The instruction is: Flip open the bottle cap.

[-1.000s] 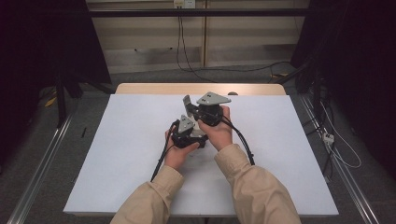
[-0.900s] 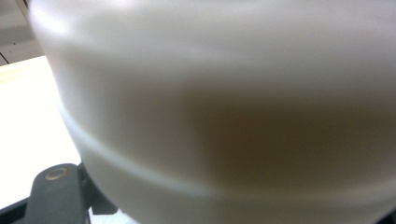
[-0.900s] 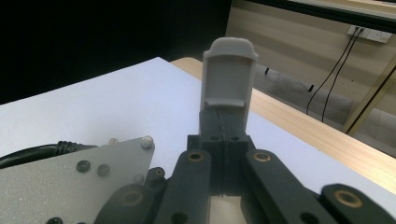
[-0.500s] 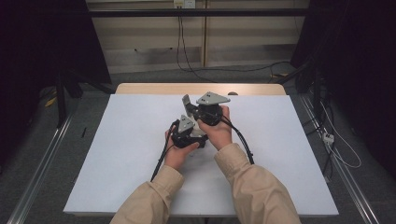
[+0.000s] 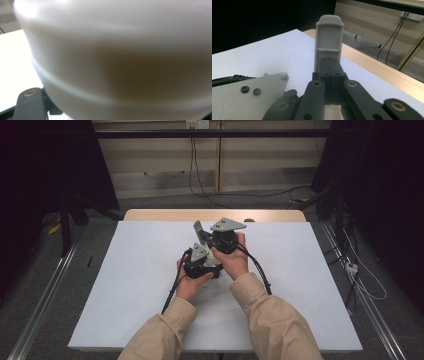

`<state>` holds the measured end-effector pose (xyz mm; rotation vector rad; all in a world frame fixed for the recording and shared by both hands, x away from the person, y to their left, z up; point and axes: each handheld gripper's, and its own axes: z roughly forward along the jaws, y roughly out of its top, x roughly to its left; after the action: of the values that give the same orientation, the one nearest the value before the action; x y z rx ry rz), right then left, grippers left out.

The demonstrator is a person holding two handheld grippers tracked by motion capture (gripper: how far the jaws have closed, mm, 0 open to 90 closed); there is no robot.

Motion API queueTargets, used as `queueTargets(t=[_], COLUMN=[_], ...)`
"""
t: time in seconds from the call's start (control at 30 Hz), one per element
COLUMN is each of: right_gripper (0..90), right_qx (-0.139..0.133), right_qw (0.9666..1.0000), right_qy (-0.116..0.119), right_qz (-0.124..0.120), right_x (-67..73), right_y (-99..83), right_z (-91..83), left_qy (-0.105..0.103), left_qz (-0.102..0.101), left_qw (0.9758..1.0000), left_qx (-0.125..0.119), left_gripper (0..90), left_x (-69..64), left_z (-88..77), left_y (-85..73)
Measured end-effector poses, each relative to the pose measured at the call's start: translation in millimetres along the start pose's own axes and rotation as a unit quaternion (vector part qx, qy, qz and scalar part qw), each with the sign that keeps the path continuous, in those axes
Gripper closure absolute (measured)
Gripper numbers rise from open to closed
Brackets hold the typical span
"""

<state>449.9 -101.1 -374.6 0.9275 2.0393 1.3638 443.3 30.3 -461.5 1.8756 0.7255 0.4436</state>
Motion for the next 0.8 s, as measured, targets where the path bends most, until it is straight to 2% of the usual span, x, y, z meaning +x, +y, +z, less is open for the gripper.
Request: queueTargets(t=[0.8], right_gripper=[90.0], right_qx=[0.005], right_qw=[1.0000], right_qy=[0.008], right_qz=[0.001], right_x=[-0.3], right_y=[-0.5], right_z=[9.5], left_qy=[0.000], left_qz=[-0.001], left_qw=[1.0000], left_qx=[0.002], left_gripper=[18.7], left_x=[0.1], left_z=[0.3], left_y=[0.0])
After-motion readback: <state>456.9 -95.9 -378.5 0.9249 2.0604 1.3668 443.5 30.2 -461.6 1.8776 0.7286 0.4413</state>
